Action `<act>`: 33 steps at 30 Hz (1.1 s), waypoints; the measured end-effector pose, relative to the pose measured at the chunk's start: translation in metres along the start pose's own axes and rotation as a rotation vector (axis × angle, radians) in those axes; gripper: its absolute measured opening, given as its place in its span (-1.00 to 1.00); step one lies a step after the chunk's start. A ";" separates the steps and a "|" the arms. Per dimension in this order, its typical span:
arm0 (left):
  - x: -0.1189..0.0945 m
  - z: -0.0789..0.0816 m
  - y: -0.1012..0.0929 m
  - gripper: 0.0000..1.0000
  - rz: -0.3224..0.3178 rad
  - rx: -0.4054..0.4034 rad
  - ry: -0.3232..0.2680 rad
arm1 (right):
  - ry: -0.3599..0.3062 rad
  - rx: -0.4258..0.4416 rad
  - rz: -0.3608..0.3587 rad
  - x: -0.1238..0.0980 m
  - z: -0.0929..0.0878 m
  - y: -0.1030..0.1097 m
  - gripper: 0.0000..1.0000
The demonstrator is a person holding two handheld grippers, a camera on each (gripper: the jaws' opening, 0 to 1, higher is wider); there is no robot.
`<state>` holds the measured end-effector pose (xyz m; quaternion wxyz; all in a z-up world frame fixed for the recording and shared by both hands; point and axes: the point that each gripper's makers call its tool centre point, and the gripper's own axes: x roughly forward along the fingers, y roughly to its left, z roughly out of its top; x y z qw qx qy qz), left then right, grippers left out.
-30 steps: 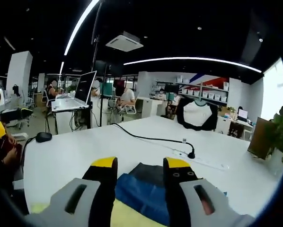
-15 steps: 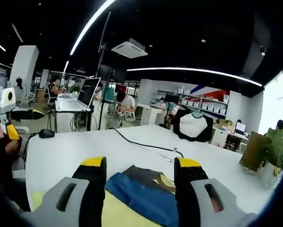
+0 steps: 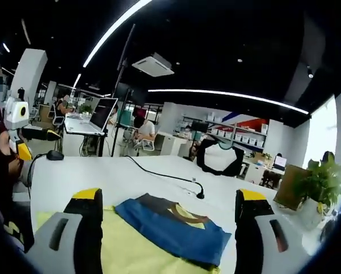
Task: Fold the garment on the visible template until the final outline fits inside the template.
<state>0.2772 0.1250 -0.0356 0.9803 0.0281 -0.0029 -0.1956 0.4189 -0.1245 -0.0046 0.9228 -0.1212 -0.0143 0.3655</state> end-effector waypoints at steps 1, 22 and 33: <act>0.001 0.000 -0.001 0.99 -0.004 0.001 0.001 | -0.011 -0.002 -0.007 -0.003 0.001 -0.003 0.99; 0.012 -0.030 -0.024 0.99 -0.069 0.071 0.131 | 0.092 -0.042 -0.057 -0.073 -0.046 -0.025 0.96; 0.022 -0.058 -0.027 0.90 -0.095 0.070 0.214 | 0.215 -0.075 -0.002 -0.100 -0.087 -0.019 0.93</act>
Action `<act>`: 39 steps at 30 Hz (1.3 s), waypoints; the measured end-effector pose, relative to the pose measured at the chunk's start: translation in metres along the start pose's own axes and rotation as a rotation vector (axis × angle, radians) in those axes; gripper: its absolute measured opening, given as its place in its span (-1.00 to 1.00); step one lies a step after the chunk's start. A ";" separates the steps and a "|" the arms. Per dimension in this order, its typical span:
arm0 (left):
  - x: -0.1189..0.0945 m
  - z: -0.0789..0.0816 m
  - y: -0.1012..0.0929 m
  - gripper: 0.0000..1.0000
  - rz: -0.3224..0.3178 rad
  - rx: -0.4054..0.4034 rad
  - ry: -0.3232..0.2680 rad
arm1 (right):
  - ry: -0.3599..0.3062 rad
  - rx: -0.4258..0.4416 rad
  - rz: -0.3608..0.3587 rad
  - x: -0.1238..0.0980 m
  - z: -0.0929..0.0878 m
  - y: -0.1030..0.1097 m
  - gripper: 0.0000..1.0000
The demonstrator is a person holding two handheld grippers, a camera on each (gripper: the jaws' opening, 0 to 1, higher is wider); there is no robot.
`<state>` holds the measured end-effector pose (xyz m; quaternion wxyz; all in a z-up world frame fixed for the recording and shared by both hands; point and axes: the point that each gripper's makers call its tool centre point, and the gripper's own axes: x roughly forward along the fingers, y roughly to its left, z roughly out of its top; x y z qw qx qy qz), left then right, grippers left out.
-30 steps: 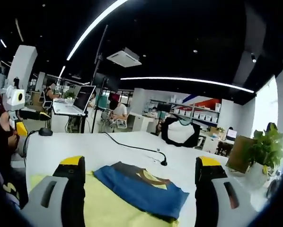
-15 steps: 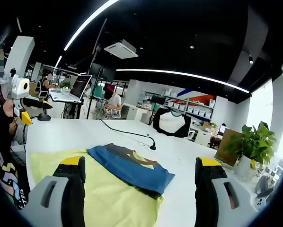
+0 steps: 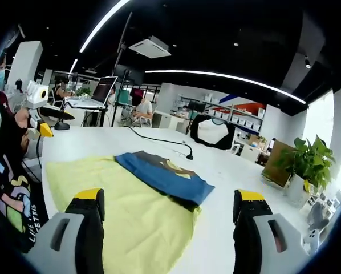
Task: Fold the garment on the visible template until the final outline fits inside the template.
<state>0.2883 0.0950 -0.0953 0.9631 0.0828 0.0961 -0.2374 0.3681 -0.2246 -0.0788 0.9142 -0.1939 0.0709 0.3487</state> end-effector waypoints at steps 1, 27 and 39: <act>0.002 -0.003 -0.001 0.88 -0.003 0.000 0.012 | 0.006 -0.004 0.009 -0.002 -0.002 0.002 0.93; 0.030 -0.048 -0.078 0.38 -0.314 -0.017 0.134 | 0.125 0.176 0.100 -0.048 -0.088 0.041 0.58; 0.033 -0.059 -0.080 0.21 -0.347 0.002 0.103 | 0.181 0.196 0.241 -0.046 -0.101 0.073 0.33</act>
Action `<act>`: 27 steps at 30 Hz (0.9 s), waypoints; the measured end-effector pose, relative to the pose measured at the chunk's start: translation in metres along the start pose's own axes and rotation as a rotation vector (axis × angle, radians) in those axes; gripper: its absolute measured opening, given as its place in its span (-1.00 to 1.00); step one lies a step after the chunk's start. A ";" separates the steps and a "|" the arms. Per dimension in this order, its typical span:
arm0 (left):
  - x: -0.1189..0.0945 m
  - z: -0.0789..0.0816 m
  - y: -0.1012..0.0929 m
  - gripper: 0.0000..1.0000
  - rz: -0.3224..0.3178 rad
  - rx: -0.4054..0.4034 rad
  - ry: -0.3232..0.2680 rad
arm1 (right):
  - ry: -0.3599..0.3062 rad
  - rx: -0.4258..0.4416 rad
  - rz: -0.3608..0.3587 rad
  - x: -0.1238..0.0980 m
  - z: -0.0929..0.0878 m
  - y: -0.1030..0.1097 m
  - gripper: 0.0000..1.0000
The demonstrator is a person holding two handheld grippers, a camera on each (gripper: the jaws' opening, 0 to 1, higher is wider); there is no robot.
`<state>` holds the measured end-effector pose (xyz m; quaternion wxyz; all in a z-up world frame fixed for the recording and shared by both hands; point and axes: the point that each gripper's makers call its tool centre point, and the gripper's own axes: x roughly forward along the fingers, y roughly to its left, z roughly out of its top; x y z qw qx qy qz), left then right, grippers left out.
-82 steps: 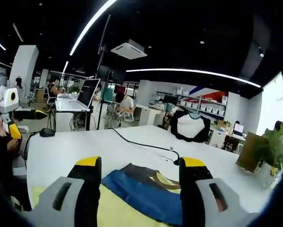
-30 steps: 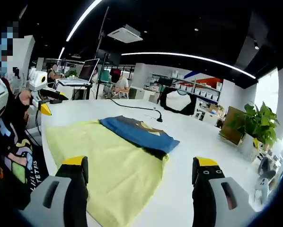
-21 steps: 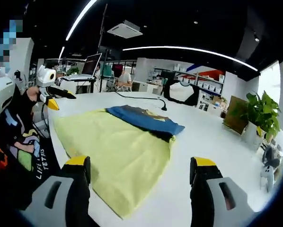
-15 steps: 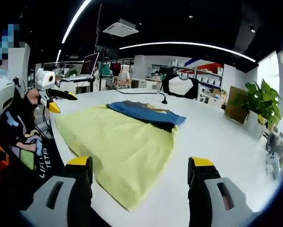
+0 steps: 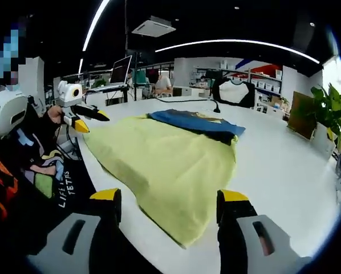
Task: Fold the garment on the visible template until the final outline fits inside the template.
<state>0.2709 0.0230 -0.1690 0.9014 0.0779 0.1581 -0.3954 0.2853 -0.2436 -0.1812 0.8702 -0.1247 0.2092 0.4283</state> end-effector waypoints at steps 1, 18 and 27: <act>0.002 -0.002 0.000 0.20 -0.002 -0.002 0.005 | 0.010 0.002 0.006 0.001 -0.002 0.001 0.31; 0.006 -0.014 -0.007 -0.16 -0.051 -0.027 0.045 | 0.027 -0.024 0.036 0.003 -0.009 0.005 0.06; 0.006 -0.015 -0.010 -0.34 -0.055 -0.004 0.054 | 0.019 -0.108 0.014 0.005 -0.004 0.004 -0.02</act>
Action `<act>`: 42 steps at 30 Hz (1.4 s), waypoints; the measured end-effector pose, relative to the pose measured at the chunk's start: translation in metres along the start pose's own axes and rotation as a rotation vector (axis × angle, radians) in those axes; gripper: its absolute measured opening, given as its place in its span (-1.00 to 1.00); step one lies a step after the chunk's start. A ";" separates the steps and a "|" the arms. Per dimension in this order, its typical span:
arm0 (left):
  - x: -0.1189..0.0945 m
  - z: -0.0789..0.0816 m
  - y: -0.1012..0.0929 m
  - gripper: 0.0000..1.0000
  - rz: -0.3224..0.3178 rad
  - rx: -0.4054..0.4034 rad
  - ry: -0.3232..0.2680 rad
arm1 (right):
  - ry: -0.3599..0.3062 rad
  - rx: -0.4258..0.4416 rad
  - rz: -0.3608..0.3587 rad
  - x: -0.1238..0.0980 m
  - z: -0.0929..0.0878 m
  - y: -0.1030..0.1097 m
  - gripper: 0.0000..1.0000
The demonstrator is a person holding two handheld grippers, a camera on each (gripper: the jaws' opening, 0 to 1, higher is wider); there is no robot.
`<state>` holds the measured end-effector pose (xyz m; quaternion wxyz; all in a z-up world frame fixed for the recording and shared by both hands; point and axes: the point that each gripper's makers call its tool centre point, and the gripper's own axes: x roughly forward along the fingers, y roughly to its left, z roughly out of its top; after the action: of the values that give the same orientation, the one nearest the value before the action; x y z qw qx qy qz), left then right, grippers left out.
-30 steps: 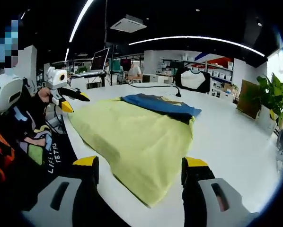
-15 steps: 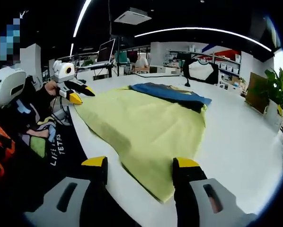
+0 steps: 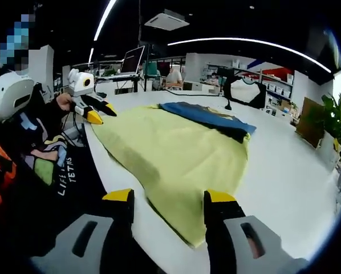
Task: Fold the garment on the visible template until the final outline fits inside the template.
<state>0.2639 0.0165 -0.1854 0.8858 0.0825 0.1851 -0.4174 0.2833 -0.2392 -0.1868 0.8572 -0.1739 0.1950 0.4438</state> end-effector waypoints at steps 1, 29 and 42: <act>0.000 0.001 0.001 -0.36 0.004 0.008 -0.003 | 0.001 0.002 0.000 0.000 0.000 0.000 -0.03; -0.005 -0.003 -0.016 -0.42 -0.081 0.056 0.015 | -0.002 0.012 -0.016 -0.005 -0.004 -0.008 -0.36; -0.002 -0.002 -0.023 -0.95 -0.113 0.076 -0.035 | -0.029 -0.036 -0.060 0.001 -0.003 -0.008 -1.00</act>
<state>0.2448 0.0039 -0.1863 0.8603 0.0980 0.1579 -0.4747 0.2899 -0.2448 -0.1889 0.8696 -0.1886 0.1692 0.4239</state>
